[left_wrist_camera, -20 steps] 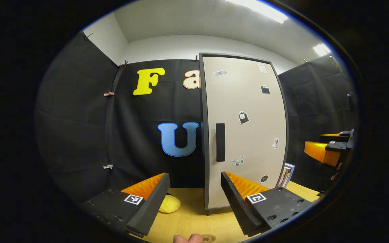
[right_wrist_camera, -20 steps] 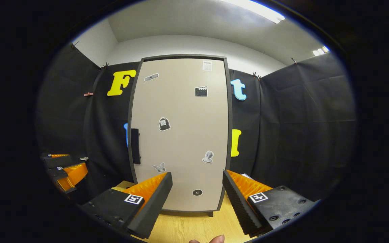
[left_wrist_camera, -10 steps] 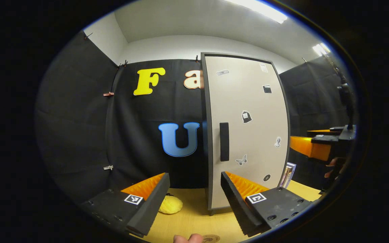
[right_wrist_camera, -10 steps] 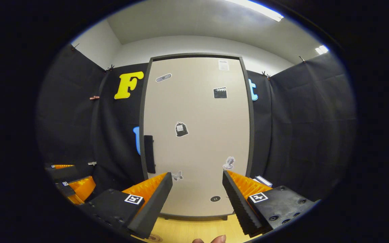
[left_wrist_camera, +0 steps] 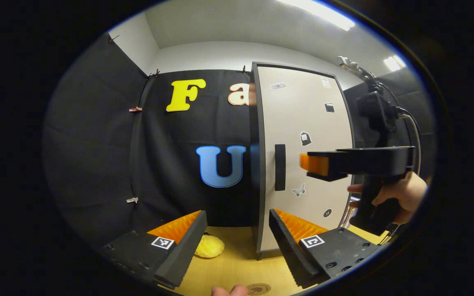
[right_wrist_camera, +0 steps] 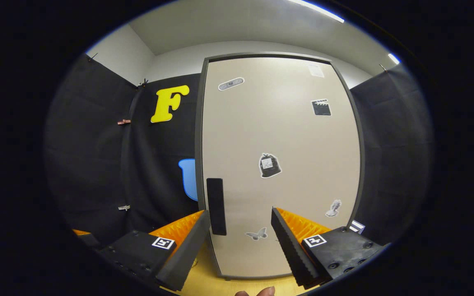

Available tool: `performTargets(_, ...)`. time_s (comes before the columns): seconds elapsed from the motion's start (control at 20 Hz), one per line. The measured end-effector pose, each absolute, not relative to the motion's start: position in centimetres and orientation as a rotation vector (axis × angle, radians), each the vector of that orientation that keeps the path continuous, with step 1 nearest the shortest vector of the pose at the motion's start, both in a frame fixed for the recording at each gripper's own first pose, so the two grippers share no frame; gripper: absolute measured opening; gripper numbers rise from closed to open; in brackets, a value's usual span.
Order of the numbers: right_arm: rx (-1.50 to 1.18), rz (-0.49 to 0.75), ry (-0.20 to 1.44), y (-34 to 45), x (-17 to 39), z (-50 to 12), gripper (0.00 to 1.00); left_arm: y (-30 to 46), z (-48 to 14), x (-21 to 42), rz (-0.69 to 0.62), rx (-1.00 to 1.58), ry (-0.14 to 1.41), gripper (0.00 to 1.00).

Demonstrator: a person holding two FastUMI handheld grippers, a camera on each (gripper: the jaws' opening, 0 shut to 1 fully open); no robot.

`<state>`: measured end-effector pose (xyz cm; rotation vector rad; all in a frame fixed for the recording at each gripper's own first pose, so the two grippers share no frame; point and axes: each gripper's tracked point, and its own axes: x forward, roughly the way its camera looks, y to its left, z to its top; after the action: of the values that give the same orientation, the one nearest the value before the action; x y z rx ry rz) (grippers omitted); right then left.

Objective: Open the cabinet door with the right hand, grasp the bottle in the cabinet with the left hand and place it on the coaster, then close the cabinet door with the right hand.

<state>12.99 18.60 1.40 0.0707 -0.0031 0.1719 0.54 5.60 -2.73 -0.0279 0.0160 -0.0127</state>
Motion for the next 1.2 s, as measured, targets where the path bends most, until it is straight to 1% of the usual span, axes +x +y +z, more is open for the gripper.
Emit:
performTargets(0.35,0.045,0.184,0.010,22.4,18.1,-0.6,0.98,8.8,-4.2,-0.5,0.060,0.011,0.036,0.96)
performTargets(0.55,0.038,0.170,0.027,23.4,20.2,-1.9,0.98,9.1,-4.7,-0.7,0.073,-0.001,0.043,0.96)
performTargets(0.6,0.043,0.165,0.029,23.5,20.7,-2.1,1.00,9.2,-4.8,-0.6,0.079,-0.002,0.045,0.96)
performTargets(0.65,0.053,0.166,0.036,23.7,21.0,-2.4,0.83,9.4,-5.0,-0.5,0.087,0.000,0.046,0.96)
performTargets(0.7,0.063,0.170,0.048,24.0,21.3,-2.8,0.73,9.5,-5.2,-0.5,0.094,0.003,0.051,0.96)
performTargets(0.75,0.068,0.151,0.068,23.8,21.6,-3.5,0.65,9.5,-5.3,-0.5,0.099,0.003,0.055,0.96)
performTargets(0.8,0.086,0.142,0.043,23.8,21.6,-3.1,0.51,9.6,-5.2,-0.6,0.105,0.002,0.057,0.96)
performTargets(0.85,0.081,0.143,0.036,24.0,21.6,-3.2,0.45,9.7,-5.3,-0.6,0.110,0.000,0.061,0.96)
performTargets(0.9,0.060,0.141,0.049,24.0,22.2,-3.6,0.46,9.7,-5.2,-0.6,0.113,-0.001,0.064,0.96)
performTargets(0.95,0.055,0.131,0.029,23.8,19.7,-2.9,0.45,9.8,-5.2,-0.6,0.116,0.001,0.067,0.96)
performTargets(1.0,0.067,0.142,0.058,23.7,21.5,-3.4,0.34,9.8,-5.0,-0.6,0.121,0.003,0.070,0.96)
performTargets(1.05,0.093,0.147,0.065,23.8,21.4,-3.3,0.29,9.8,-4.8,-0.7,0.123,0.006,0.071,0.96)
performTargets(1.1,0.099,0.158,0.072,23.8,21.2,-3.4,0.27,9.8,-4.6,-0.7,0.125,0.007,0.070,0.96)
performTargets(1.2,0.077,0.188,0.071,23.8,20.5,-3.2,0.27,9.8,-4.4,-0.8,0.129,0.005,0.069,0.96)
